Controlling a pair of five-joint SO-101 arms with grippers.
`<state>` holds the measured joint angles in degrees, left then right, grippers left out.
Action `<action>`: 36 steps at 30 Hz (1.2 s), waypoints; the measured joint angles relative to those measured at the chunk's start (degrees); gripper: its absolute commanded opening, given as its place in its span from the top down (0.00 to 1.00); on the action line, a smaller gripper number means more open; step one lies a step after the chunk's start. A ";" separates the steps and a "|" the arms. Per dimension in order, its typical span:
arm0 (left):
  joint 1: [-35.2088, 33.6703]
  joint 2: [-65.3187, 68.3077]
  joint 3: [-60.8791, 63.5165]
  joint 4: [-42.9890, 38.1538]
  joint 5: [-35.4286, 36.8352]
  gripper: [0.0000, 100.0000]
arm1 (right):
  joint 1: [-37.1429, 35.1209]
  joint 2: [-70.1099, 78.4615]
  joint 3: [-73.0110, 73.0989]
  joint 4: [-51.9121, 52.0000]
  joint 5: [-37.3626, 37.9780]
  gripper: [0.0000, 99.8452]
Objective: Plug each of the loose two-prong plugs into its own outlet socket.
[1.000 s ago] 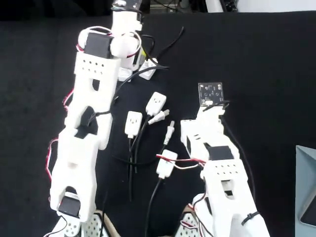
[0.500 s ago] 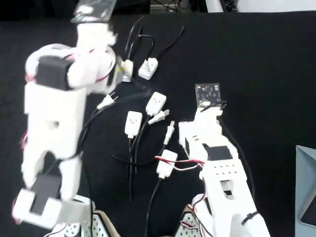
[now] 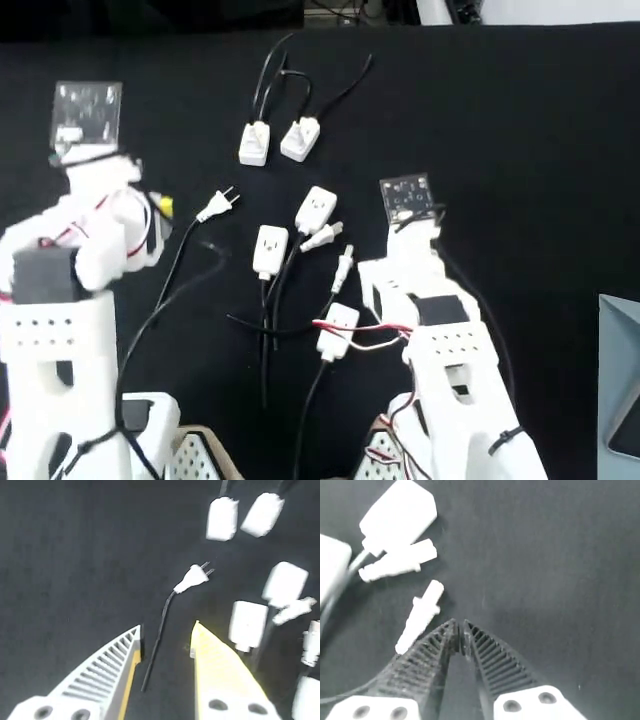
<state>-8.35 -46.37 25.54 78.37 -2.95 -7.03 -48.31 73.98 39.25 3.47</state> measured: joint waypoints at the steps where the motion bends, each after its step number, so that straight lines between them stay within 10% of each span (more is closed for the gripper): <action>1: -0.79 -1.67 4.31 -2.46 0.00 0.83 | 0.00 0.00 0.00 0.70 0.00 0.98; 21: -4.04 -23.74 44.40 -23.21 6.77 0.83 | -7.74 6.95 -19.16 19.96 11.60 0.87; 36: -4.04 -35.16 51.08 -23.21 6.77 0.83 | -12.84 43.96 -40.62 21.36 -19.69 0.87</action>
<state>-12.40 -81.54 76.62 55.16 3.82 -19.87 -4.35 33.36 60.62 -16.22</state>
